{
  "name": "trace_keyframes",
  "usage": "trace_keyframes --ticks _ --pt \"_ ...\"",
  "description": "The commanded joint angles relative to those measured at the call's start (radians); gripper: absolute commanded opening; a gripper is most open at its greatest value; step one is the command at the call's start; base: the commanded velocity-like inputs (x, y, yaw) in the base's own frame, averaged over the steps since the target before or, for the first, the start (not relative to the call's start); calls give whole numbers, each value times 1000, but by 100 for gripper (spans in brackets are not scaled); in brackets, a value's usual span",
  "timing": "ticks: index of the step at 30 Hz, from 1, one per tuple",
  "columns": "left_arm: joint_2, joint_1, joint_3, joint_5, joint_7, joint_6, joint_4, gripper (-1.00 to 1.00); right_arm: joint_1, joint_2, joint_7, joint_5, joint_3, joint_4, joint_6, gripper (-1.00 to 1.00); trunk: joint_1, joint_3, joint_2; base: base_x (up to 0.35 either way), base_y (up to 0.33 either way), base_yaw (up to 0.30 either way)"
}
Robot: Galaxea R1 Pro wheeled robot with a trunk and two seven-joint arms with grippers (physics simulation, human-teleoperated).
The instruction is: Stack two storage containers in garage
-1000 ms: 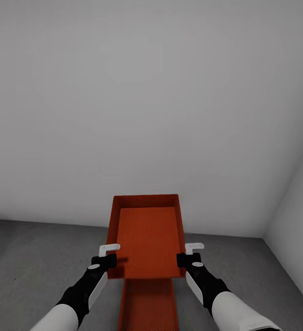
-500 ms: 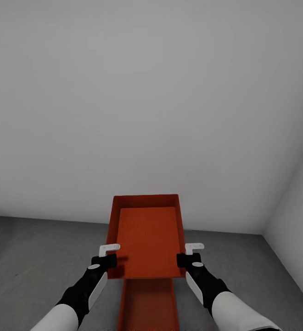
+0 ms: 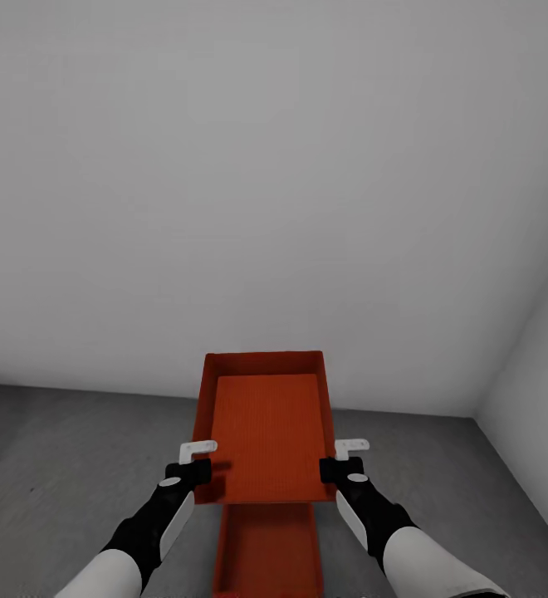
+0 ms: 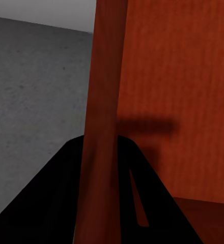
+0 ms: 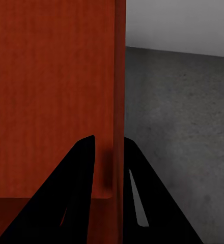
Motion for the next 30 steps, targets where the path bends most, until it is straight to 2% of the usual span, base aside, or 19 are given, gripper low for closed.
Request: trace_keyframes --ticks 1,30 --pt "-8 -1 2 0 12 3 -14 -100 0 0 -11 -1 -20 0 8 -100 1 -4 -2 0 0 0" --pt "-8 -1 2 2 11 4 -13 -100 0 -1 -11 -2 -20 0 8 -100 1 -51 -2 0 0 0"
